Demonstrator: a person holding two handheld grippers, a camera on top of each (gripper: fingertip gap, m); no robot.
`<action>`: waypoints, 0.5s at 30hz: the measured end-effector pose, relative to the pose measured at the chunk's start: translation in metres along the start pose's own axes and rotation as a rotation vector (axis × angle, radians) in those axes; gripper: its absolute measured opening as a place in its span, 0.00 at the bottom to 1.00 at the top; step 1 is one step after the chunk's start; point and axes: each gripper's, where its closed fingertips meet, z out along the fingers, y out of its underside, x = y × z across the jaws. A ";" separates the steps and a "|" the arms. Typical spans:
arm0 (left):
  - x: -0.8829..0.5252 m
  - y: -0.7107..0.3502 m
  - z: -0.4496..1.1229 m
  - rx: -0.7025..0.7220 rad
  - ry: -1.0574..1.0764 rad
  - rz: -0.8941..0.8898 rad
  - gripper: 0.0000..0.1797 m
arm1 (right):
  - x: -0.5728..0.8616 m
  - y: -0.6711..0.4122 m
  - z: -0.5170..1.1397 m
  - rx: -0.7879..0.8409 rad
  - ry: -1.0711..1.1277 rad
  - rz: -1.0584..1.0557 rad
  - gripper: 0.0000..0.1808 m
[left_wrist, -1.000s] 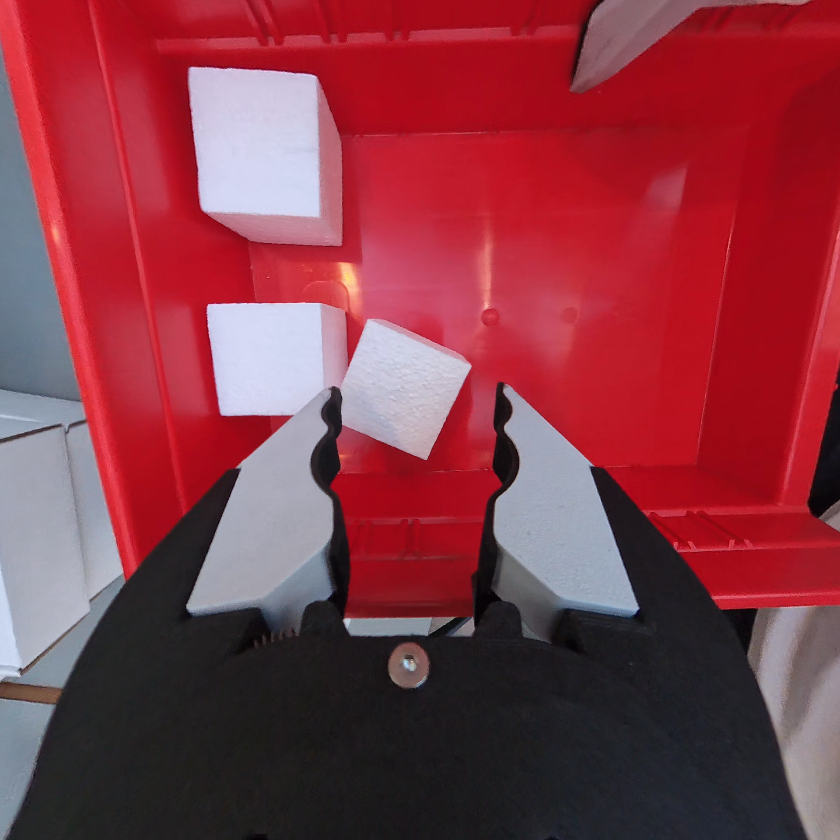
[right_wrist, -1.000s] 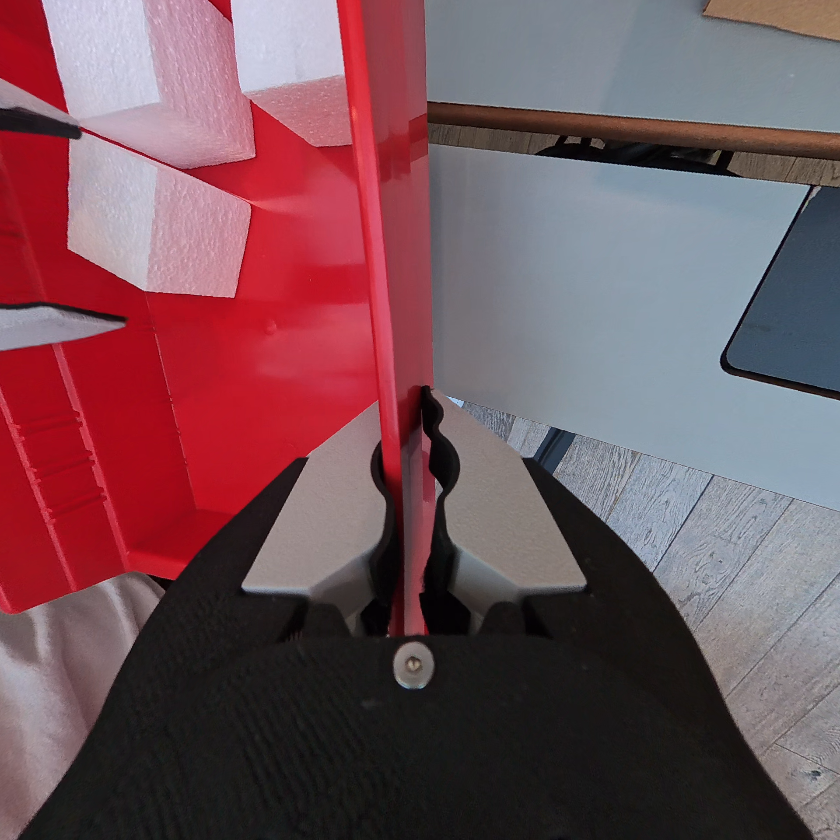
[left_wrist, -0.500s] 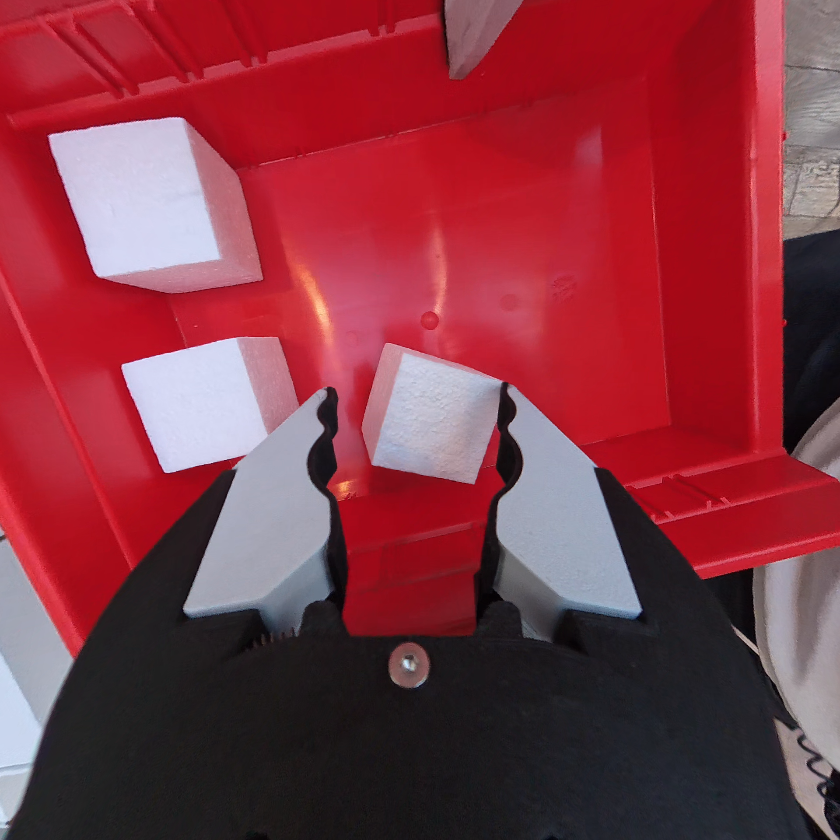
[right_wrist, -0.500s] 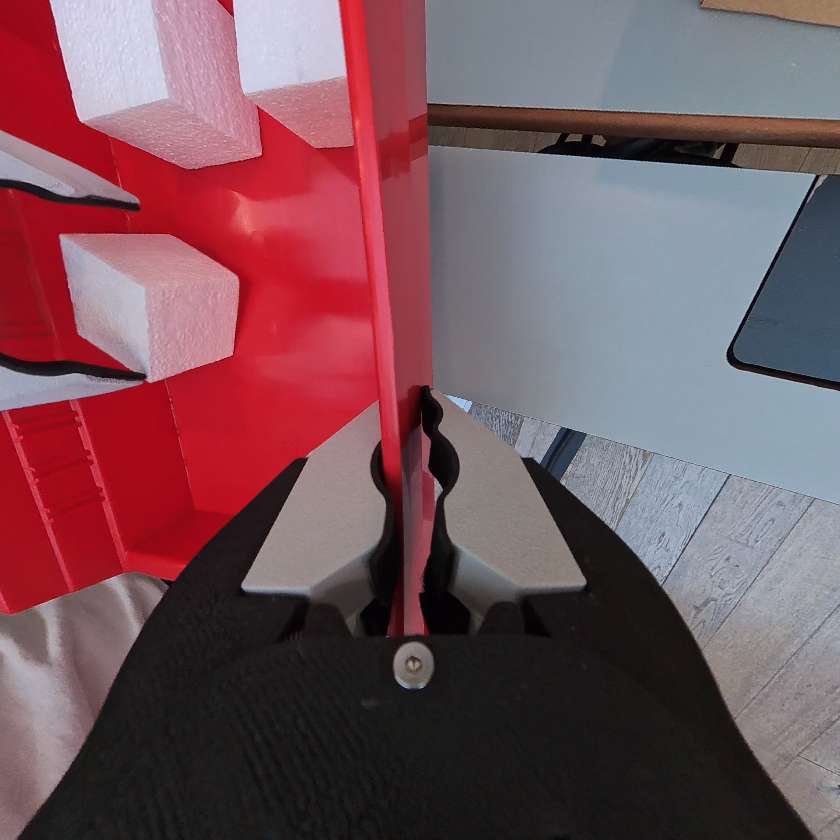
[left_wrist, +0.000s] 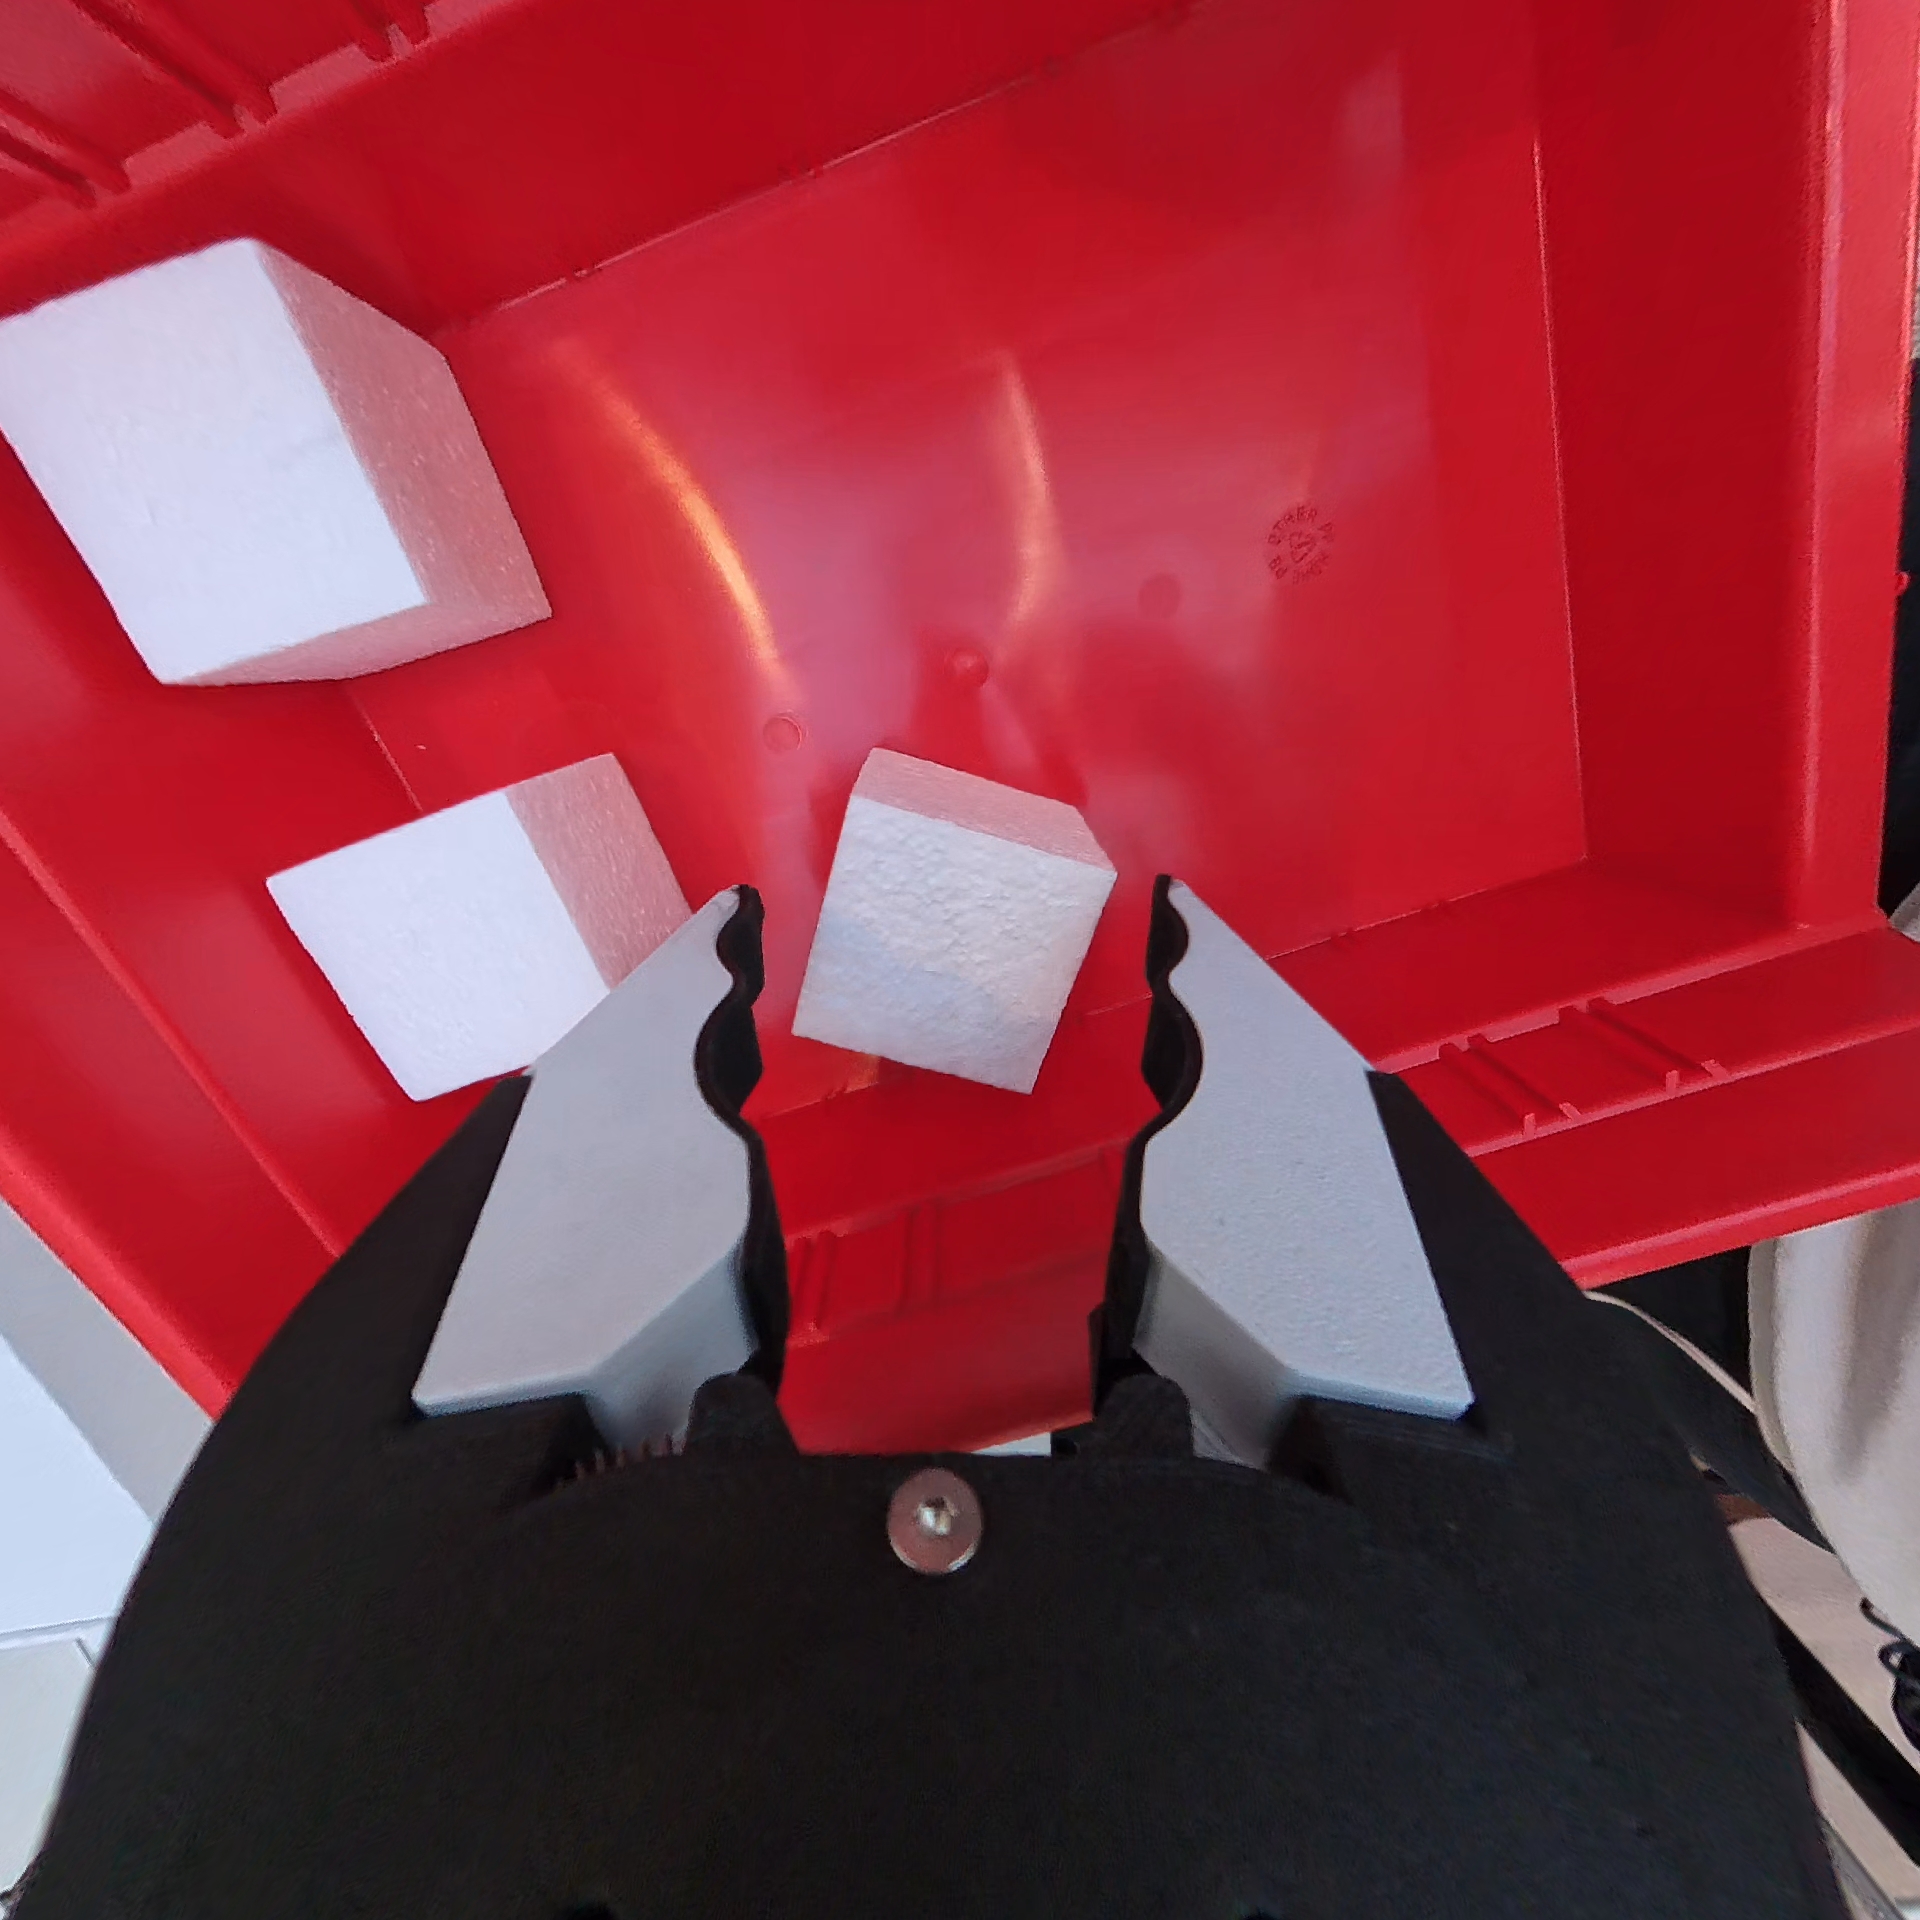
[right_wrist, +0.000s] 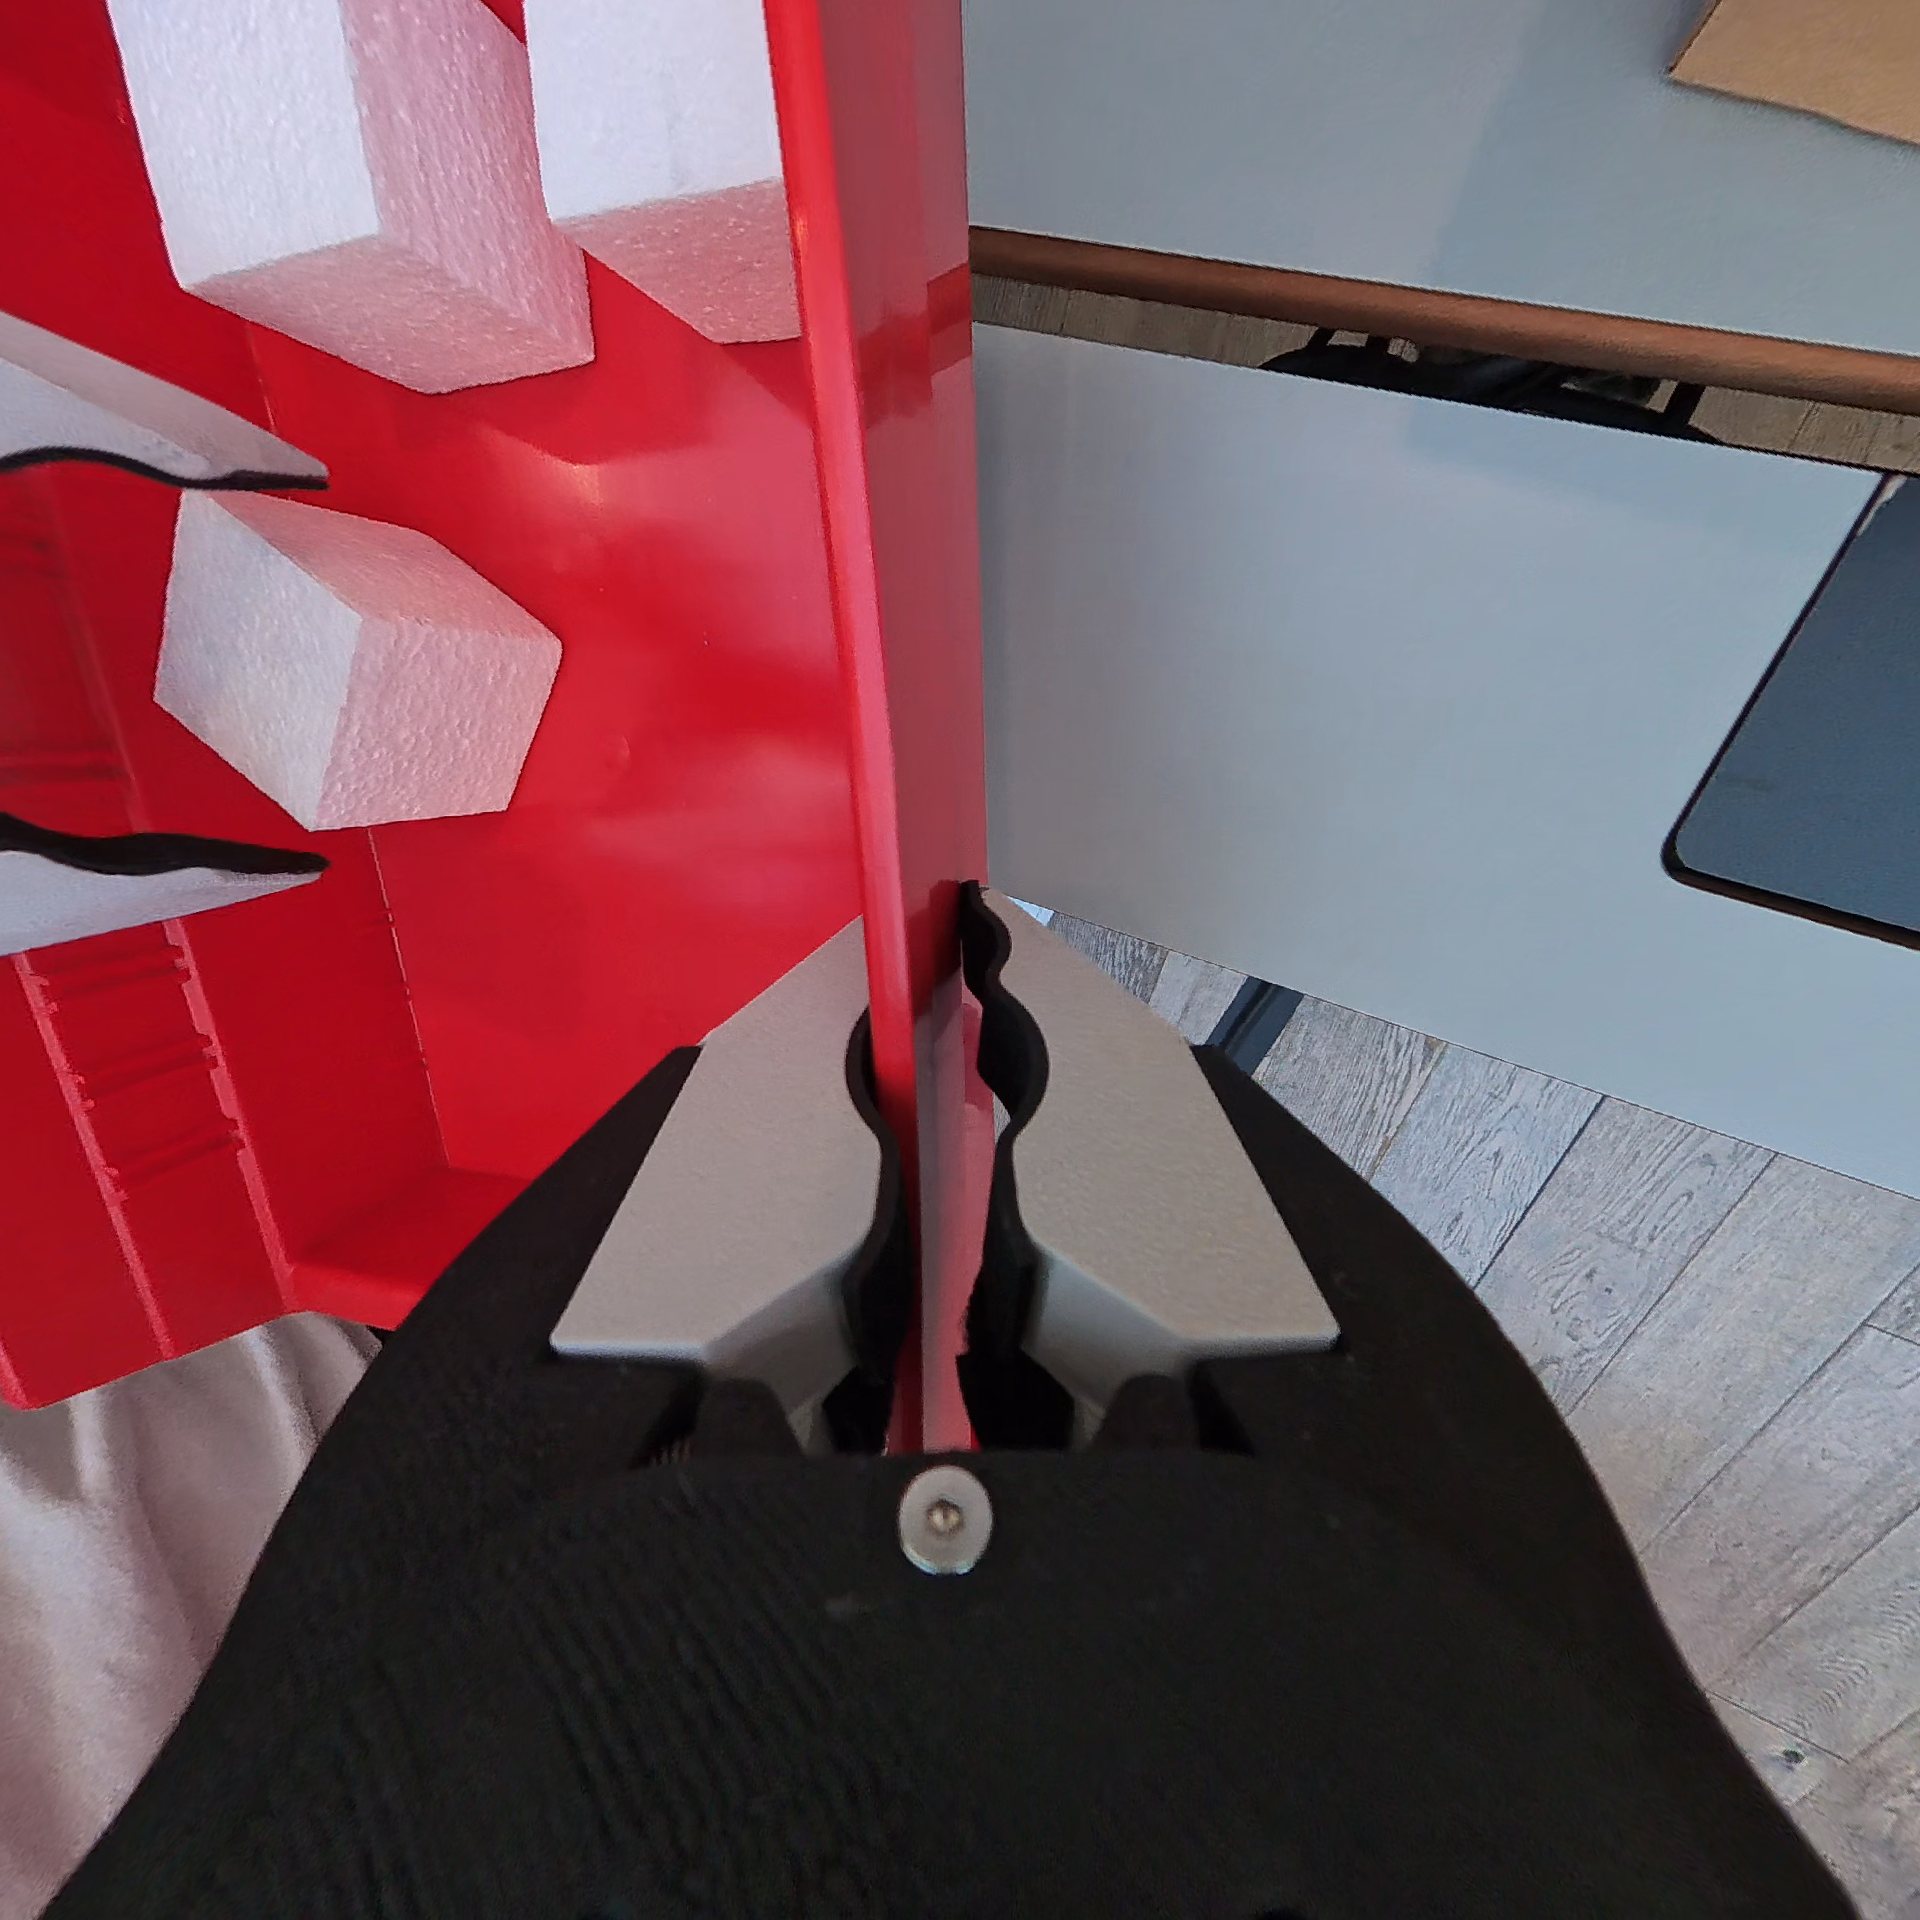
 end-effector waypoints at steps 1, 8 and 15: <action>0.002 0.001 0.002 -0.003 -0.004 0.013 0.38 | -0.001 0.000 0.001 -0.001 0.000 -0.003 0.01; 0.006 0.005 -0.014 0.029 -0.004 -0.055 0.30 | -0.007 0.004 0.004 -0.015 0.001 -0.019 0.01; -0.082 0.087 -0.142 0.261 -0.200 -0.535 0.30 | 0.003 0.017 -0.003 -0.013 0.021 0.003 0.01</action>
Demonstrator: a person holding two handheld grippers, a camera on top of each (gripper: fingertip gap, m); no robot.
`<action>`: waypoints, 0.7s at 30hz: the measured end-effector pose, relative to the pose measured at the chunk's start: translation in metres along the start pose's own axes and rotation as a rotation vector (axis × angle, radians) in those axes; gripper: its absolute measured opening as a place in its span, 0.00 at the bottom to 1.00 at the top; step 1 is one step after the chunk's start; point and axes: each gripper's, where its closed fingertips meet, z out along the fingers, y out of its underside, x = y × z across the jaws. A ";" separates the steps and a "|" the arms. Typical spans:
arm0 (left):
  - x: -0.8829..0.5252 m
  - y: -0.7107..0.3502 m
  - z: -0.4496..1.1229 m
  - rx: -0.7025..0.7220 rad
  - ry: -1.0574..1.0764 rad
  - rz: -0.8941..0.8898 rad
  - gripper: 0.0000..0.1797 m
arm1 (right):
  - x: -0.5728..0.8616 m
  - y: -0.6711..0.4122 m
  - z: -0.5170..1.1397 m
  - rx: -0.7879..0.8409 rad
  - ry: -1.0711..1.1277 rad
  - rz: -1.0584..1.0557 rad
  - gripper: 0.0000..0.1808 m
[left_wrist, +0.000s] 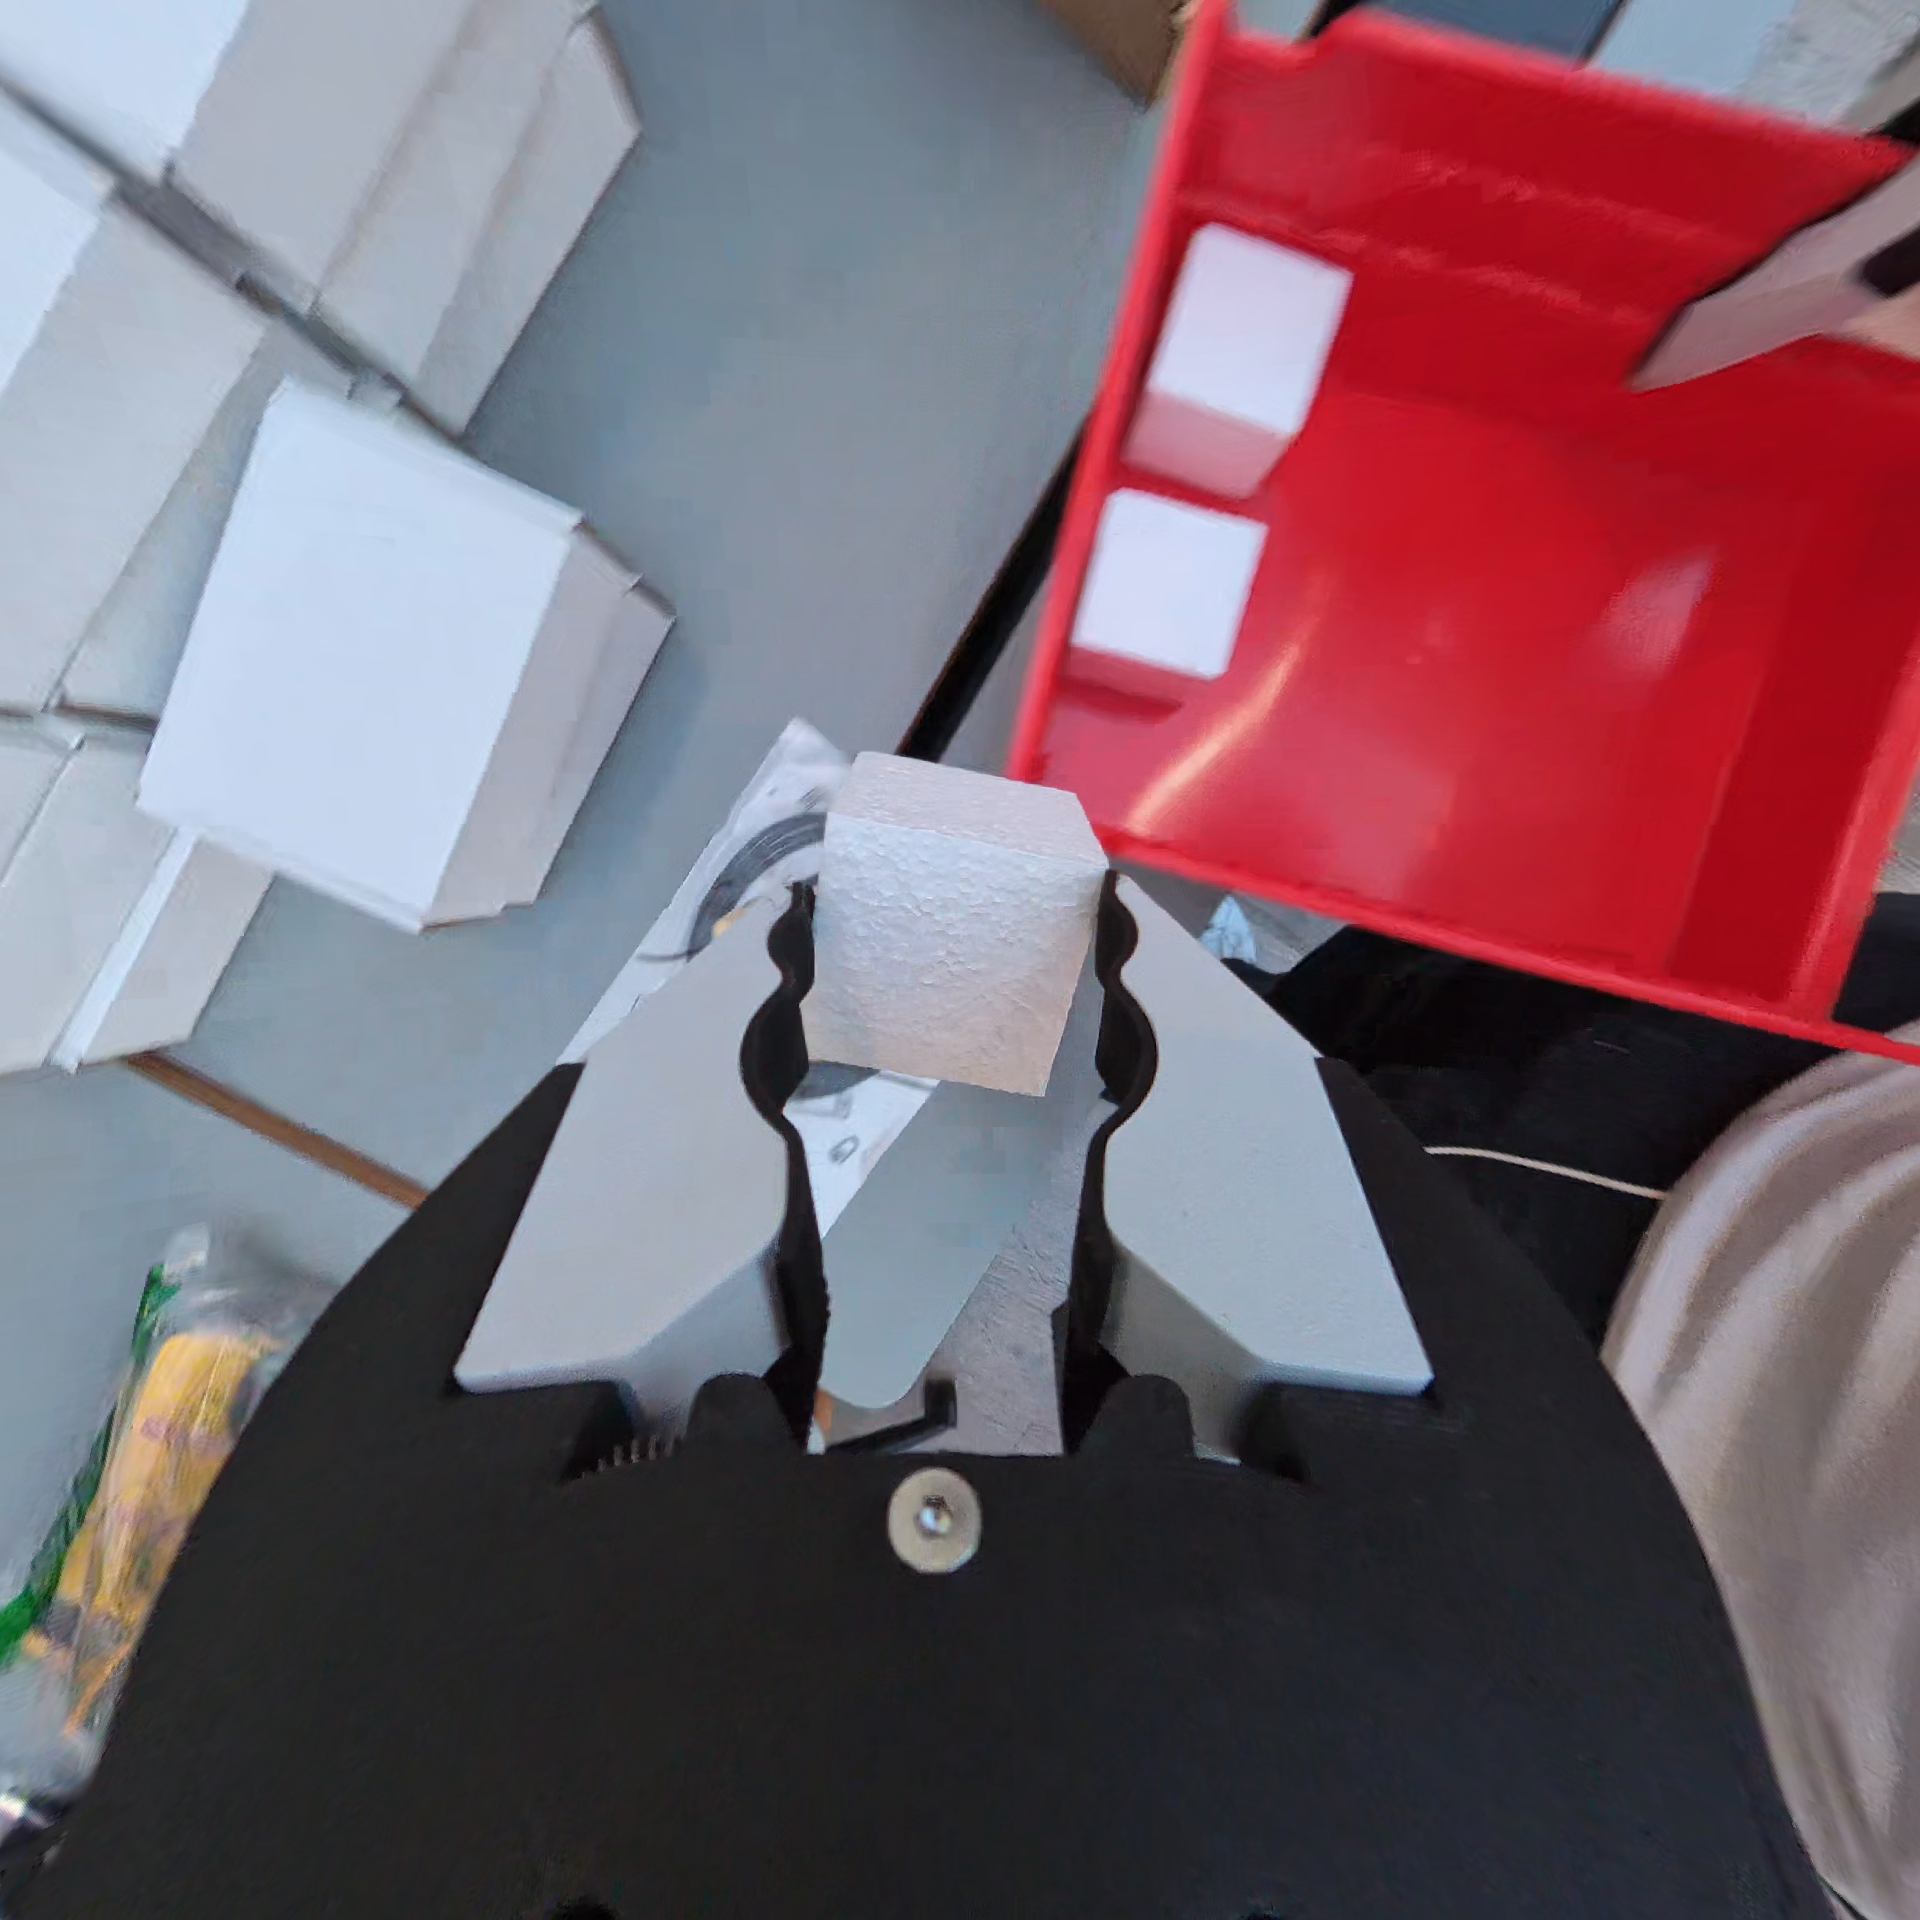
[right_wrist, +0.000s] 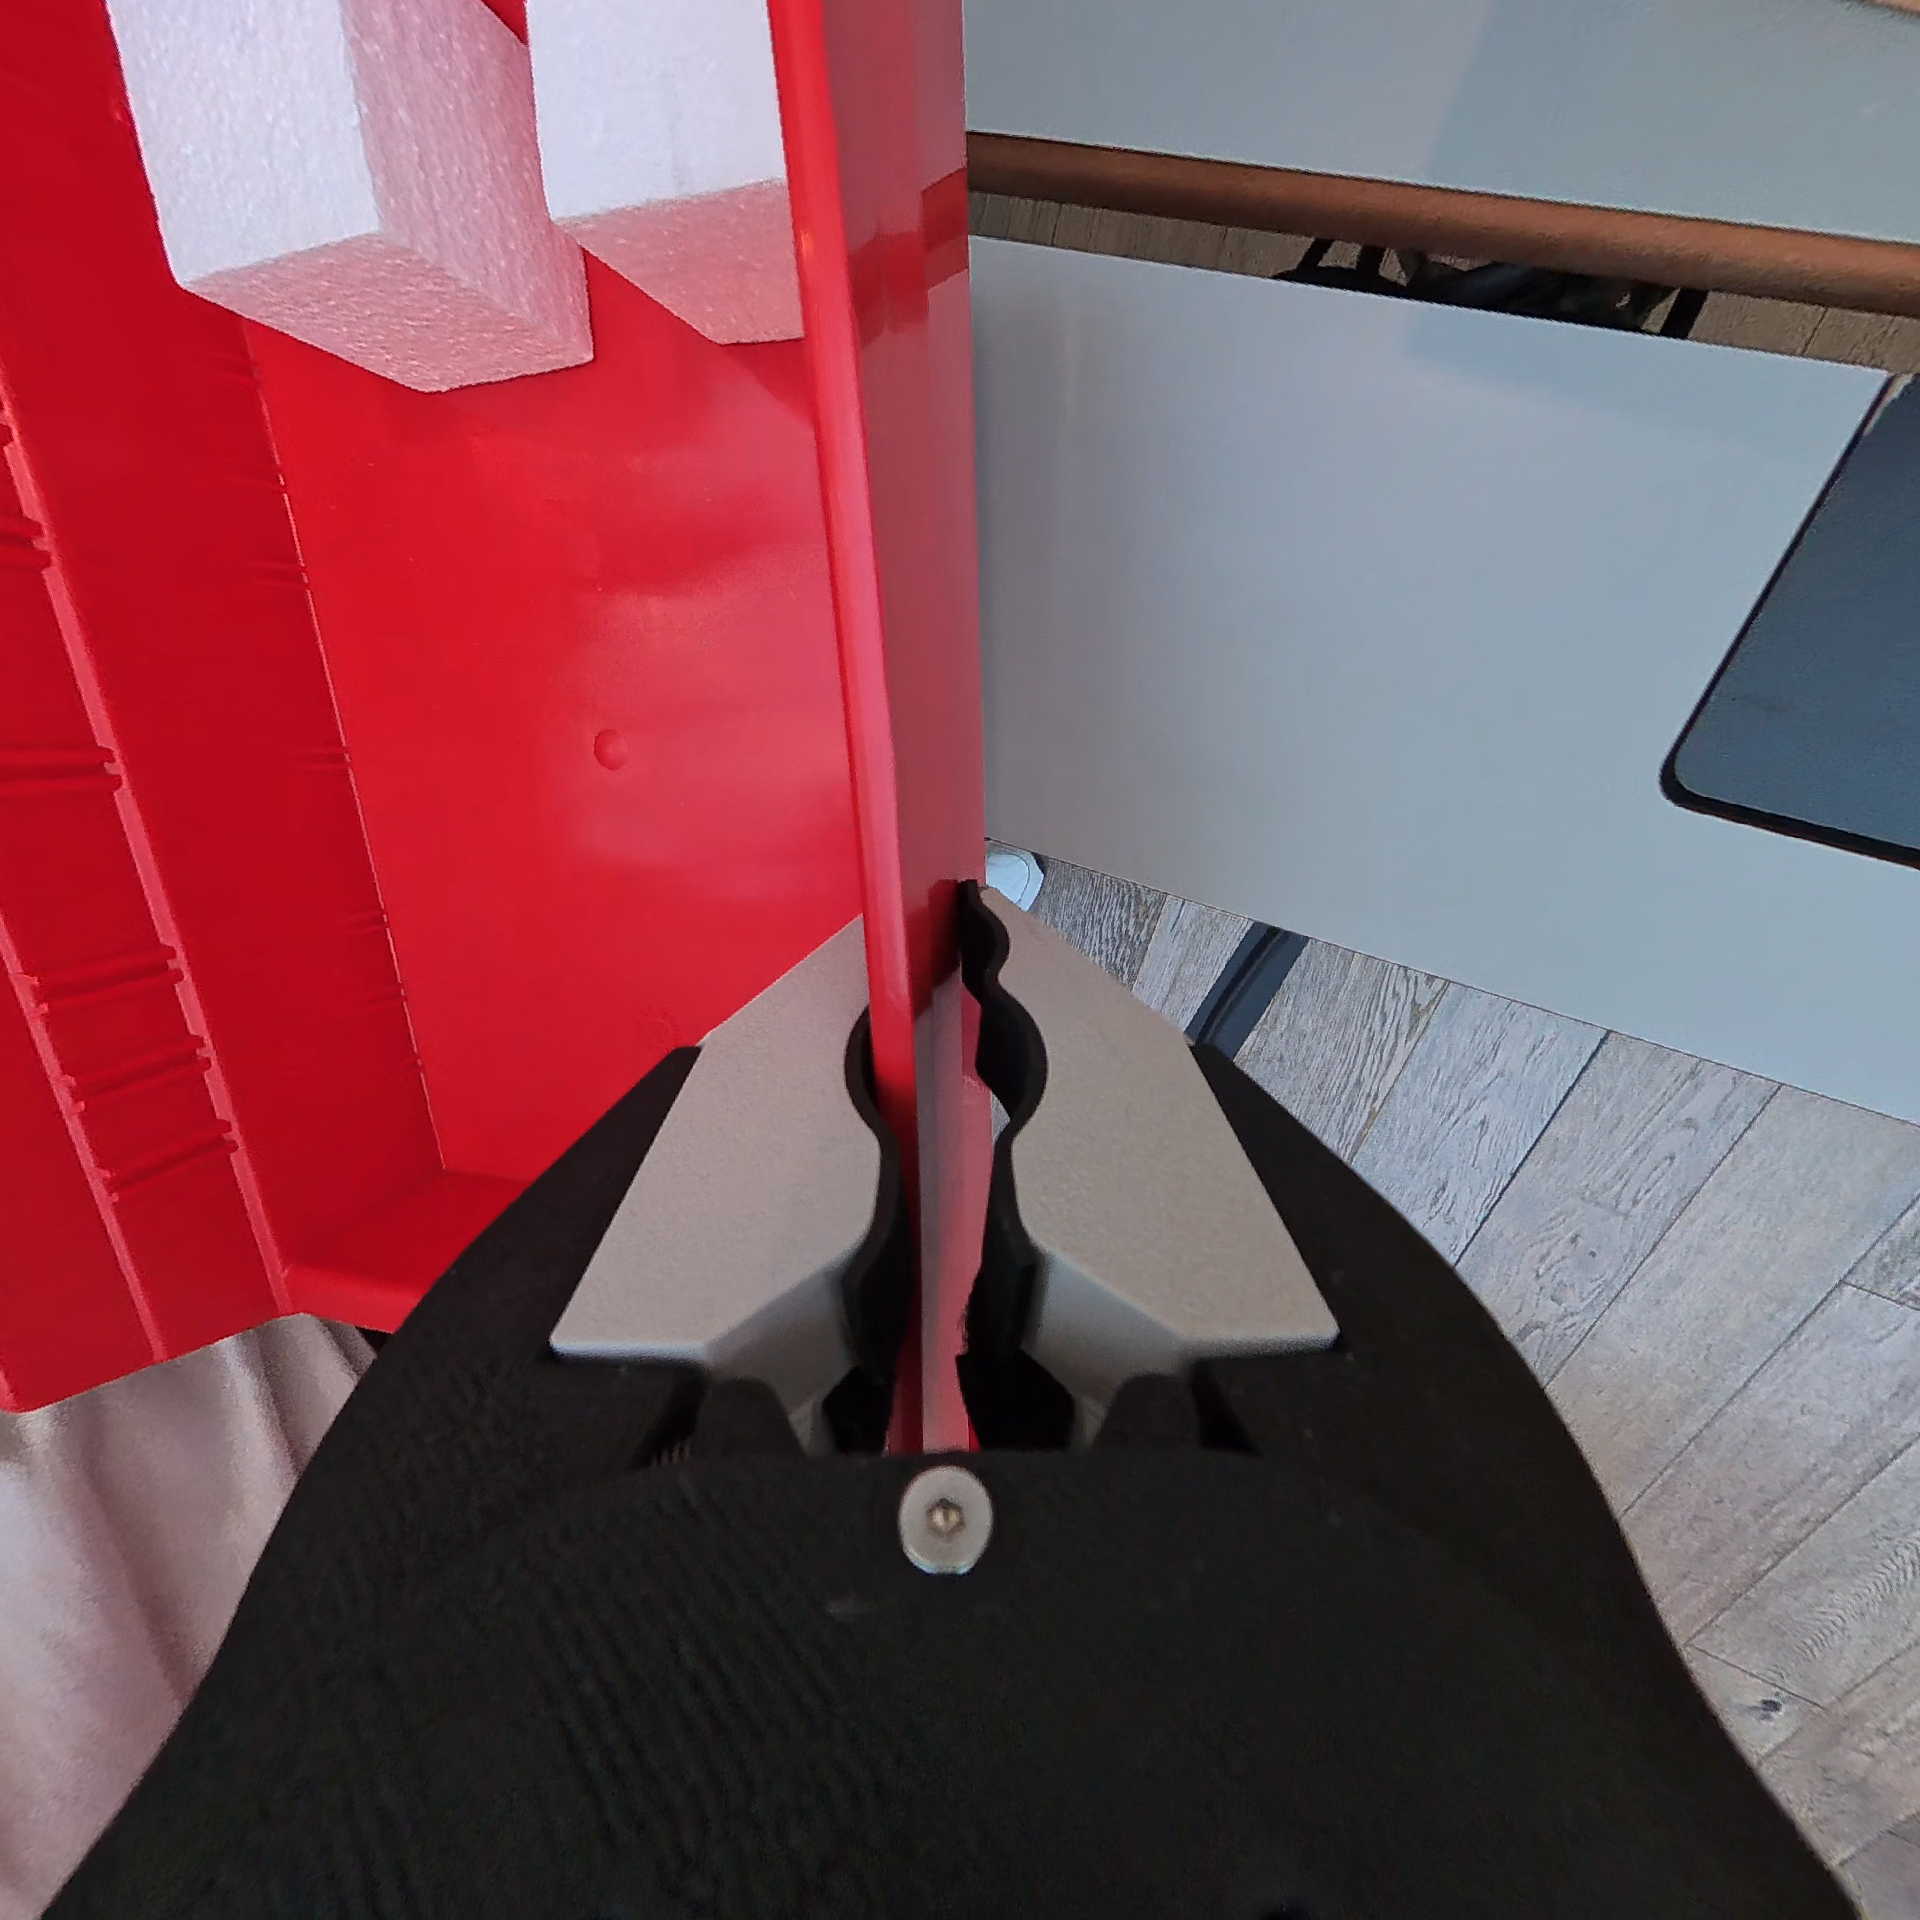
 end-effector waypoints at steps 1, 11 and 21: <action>-0.023 0.016 0.004 -0.019 -0.018 -0.040 0.30 | 0.003 0.002 -0.001 -0.001 0.003 0.005 0.01; -0.066 0.084 0.071 -0.181 -0.054 -0.014 0.30 | 0.018 0.015 -0.002 -0.020 0.036 0.032 0.01; -0.015 0.002 0.021 0.114 0.057 -0.065 0.38 | 0.003 0.015 -0.005 0.000 0.022 0.006 0.01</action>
